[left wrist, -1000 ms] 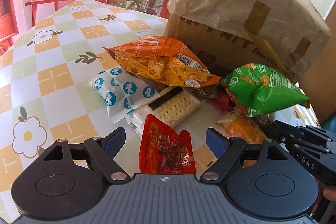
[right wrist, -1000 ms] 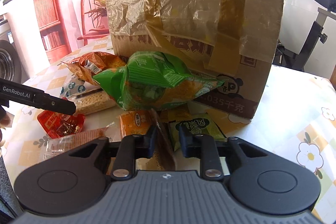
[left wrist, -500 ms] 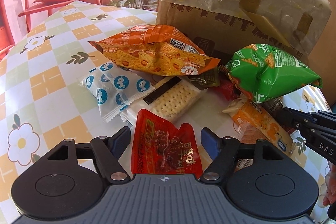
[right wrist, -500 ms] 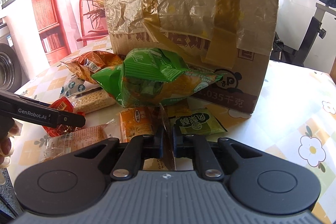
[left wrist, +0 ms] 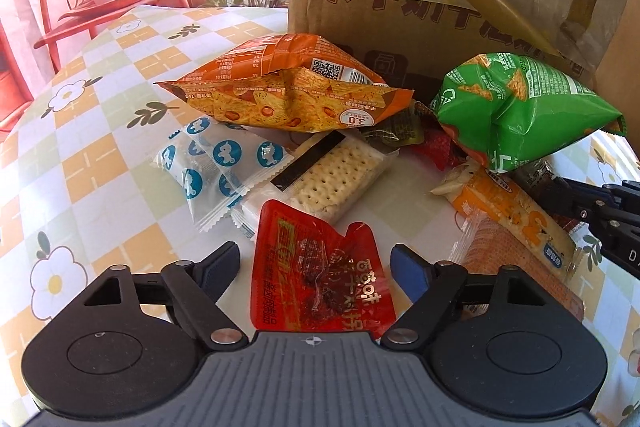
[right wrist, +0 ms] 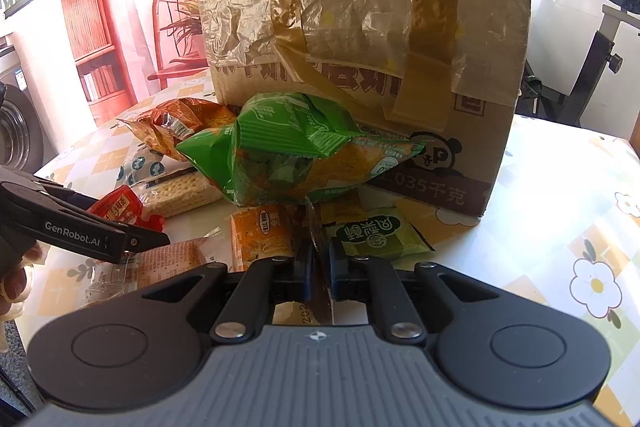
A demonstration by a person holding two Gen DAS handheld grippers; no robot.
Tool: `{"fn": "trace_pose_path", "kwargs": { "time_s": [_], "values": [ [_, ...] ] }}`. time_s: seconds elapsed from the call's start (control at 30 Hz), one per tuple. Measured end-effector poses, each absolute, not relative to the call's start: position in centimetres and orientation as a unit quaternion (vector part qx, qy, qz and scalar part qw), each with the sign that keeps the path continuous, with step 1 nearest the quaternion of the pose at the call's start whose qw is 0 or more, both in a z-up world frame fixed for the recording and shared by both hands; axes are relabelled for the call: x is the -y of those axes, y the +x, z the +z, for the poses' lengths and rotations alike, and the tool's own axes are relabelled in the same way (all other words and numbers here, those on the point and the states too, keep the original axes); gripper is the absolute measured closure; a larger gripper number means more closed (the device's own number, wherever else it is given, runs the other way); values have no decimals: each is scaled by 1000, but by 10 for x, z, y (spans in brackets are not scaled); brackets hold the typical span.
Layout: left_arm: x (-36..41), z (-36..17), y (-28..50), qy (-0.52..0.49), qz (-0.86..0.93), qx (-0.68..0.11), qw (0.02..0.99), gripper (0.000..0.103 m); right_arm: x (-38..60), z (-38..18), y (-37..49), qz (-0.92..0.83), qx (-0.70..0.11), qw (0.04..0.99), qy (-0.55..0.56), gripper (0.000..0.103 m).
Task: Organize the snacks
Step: 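Grasp the red snack packet with the left tool, then carry the red packet with the left tool while the right tool carries its snack, releasing both into the box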
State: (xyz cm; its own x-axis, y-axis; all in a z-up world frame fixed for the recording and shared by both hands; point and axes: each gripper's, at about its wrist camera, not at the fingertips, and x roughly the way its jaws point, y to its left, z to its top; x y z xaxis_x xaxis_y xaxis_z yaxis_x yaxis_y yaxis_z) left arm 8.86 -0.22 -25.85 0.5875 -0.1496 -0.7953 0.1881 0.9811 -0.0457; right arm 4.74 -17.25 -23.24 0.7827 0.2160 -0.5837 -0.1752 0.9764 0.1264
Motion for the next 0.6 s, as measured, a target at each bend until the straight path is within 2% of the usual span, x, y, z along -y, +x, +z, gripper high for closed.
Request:
{"fn": "trace_pose_path", "kwargs": {
  "time_s": [0.03, 0.17, 0.23, 0.3, 0.6],
  "values": [
    [0, -258, 85, 25, -100, -443, 891, 29, 173, -232, 47, 103, -312, 944, 33, 94],
    [-6, -256, 71, 35, -125, -434, 892, 51, 174, -230, 47, 102, -309, 945, 35, 94],
    [-9, -252, 66, 26, -137, -429, 892, 75, 174, -228, 46, 101, -307, 946, 34, 94],
    [-10, -247, 61, 23, -141, -420, 896, 86, 174, -226, 46, 101, -303, 947, 33, 96],
    [-14, -225, 51, 3, -144, -382, 913, 90, 177, -216, 36, 88, -287, 953, 33, 97]
  ]
}}
